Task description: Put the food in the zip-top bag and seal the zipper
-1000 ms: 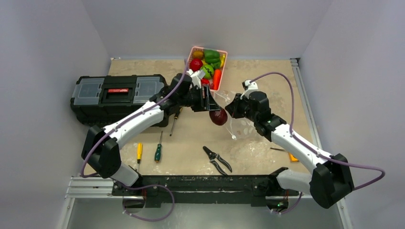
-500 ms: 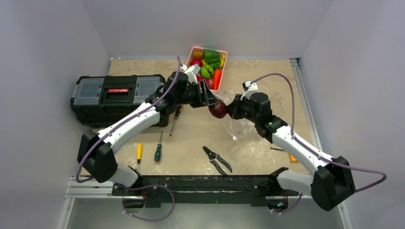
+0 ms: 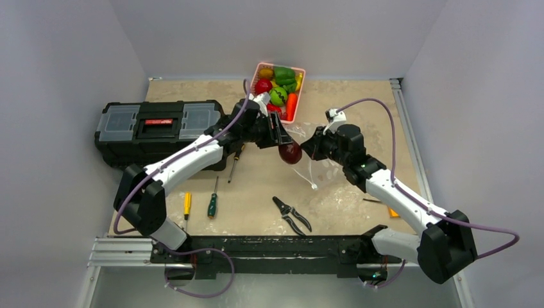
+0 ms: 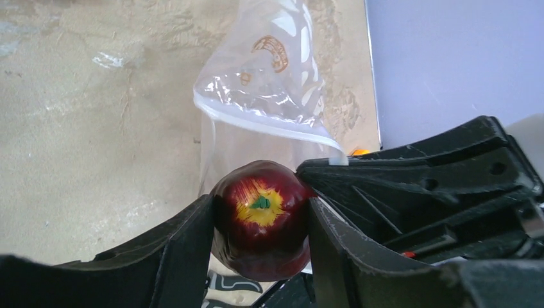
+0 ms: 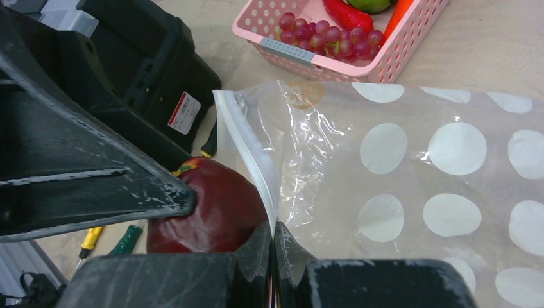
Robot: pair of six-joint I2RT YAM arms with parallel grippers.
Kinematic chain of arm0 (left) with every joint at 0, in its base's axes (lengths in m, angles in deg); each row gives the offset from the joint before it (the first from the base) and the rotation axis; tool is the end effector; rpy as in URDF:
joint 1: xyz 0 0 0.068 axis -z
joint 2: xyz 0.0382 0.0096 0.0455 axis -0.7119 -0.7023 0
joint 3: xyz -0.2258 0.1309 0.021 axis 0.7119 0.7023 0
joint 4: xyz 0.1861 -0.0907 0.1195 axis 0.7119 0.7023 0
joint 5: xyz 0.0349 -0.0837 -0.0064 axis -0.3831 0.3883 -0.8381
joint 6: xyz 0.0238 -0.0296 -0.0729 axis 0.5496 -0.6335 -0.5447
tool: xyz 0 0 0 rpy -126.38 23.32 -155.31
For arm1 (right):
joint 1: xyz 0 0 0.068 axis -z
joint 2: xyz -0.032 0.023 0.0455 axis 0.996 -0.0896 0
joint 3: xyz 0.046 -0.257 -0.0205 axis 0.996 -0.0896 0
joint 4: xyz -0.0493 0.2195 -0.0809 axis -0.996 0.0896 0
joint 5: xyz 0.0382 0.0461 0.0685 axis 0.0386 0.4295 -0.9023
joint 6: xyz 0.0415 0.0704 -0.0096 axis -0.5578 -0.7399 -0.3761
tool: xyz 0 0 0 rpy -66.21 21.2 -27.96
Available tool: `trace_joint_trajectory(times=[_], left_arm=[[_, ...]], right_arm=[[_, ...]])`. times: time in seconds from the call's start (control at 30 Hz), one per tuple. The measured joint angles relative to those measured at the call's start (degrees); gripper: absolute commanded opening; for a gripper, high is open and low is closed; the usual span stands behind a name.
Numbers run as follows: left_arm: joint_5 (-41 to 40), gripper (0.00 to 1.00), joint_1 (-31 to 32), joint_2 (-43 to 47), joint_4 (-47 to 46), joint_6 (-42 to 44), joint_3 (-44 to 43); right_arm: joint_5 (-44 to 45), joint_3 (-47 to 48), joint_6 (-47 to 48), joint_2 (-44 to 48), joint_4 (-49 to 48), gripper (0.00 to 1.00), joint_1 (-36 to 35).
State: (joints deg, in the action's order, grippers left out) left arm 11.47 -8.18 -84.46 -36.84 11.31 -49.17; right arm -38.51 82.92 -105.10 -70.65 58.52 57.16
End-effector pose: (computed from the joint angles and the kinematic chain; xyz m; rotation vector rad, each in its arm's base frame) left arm 0.2815 -0.2363 0.2760 -0.0639 2.3256 -1.1010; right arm 0.2419 0.1399 0.2596 -0.1602 1.9985 0.7577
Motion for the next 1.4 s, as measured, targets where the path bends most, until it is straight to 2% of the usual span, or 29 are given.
trace_joint_trajectory(times=[0.27,0.3,0.43,0.47,0.73,0.77,0.8,0.83,1.2,1.3,1.4], left_arm=[[0.07,0.00,0.33,-2.58,3.15,-0.37,-0.76],[0.17,0.05,0.42,-3.02,3.21,-0.42,-1.03],[0.33,0.39,0.50,-4.15,3.56,-0.42,-1.84],[0.31,0.44,0.50,-4.20,3.65,-0.39,-1.84],[-0.04,0.70,0.48,-3.28,4.90,1.25,-1.92],[-0.09,0.85,0.48,-2.75,4.92,1.60,-1.90],[-0.15,0.94,0.48,-2.10,4.92,1.99,-1.88],[-0.26,0.97,0.48,-1.33,4.92,2.78,-1.86],[-5.42,0.96,0.48,8.00,6.40,7.08,0.85],[-7.26,0.96,0.24,9.68,7.41,7.78,2.19],[-8.57,0.96,-0.70,9.94,8.63,8.44,2.54]], right_arm=[[-1.11,0.00,0.02,-0.07,-1.33,0.00,-0.59],[-1.16,0.00,0.00,-0.11,-1.49,0.00,-0.70],[-1.70,0.00,0.02,-0.37,-1.55,0.00,-0.85],[-1.95,0.00,0.02,-0.37,-1.57,0.00,-0.87],[-2.16,0.00,0.04,-0.37,-1.90,0.00,-1.42],[-2.14,0.00,0.04,-0.37,-1.90,0.00,-1.49],[-2.14,0.00,0.07,-0.37,-1.88,0.00,-1.49],[-2.12,0.00,0.09,-0.37,-1.88,0.00,-1.49],[-0.59,0.02,0.33,-0.24,-1.36,0.00,-1.49],[2.93,0.66,0.48,0.44,0.96,0.00,-1.53],[11.52,3.19,-0.22,0.98,5.64,0.00,-1.55]])
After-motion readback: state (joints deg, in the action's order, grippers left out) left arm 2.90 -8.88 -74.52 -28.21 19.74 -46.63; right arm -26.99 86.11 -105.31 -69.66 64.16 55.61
